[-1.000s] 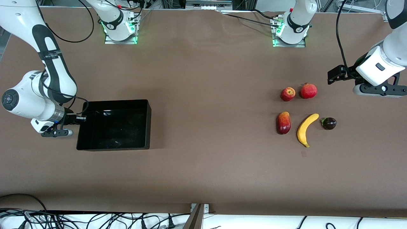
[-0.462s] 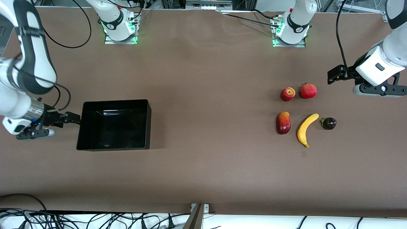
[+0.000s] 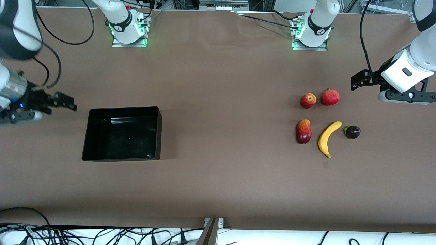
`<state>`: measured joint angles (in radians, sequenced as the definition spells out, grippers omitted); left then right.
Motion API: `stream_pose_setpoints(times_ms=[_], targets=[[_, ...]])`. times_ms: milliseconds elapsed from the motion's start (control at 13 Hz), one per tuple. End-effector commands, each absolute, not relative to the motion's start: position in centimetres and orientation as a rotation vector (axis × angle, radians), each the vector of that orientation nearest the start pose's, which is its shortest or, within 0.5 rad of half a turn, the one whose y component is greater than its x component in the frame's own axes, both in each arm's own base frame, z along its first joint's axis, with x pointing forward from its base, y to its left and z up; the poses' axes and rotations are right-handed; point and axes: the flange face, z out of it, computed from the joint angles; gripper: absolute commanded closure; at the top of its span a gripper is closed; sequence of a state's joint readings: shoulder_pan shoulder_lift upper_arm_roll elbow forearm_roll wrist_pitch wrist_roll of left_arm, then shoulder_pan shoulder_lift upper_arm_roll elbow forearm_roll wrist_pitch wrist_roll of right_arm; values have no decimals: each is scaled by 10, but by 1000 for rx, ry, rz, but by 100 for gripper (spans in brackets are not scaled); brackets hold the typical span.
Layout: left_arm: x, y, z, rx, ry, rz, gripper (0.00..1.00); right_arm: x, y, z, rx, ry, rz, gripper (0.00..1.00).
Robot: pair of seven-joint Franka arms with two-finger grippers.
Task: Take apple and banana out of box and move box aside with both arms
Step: 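Open the right gripper and lift it off the box rim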
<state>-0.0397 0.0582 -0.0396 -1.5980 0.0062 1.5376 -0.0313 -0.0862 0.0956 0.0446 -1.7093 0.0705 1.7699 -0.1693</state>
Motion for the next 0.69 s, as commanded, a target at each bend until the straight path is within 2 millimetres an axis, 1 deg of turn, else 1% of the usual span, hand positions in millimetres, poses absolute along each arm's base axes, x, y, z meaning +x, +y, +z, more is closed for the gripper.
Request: stream_pose_setpoints(times_ms=[0,77,231,308,462,615], targets=[[567,-44,582,-3129,103,199,0,557,-11,561,-3080,-142,55,0],[567,-44,582,-3129,103,195,0,554,-5,567,-3080,-162,51,0],[567,-45,582,-3131,103,195,0,555,-2,573,-3088,-181,35,0],[567,-44,582,-3129,103,195,0,556,3,574,-3095,-195,29,0],[567,-44,582,-3129,103,197,0,559,3,581,-3107,-203,9,0],[567,-45,582,-3129,103,195,0,558,3,581,-3107,-203,23,0]])
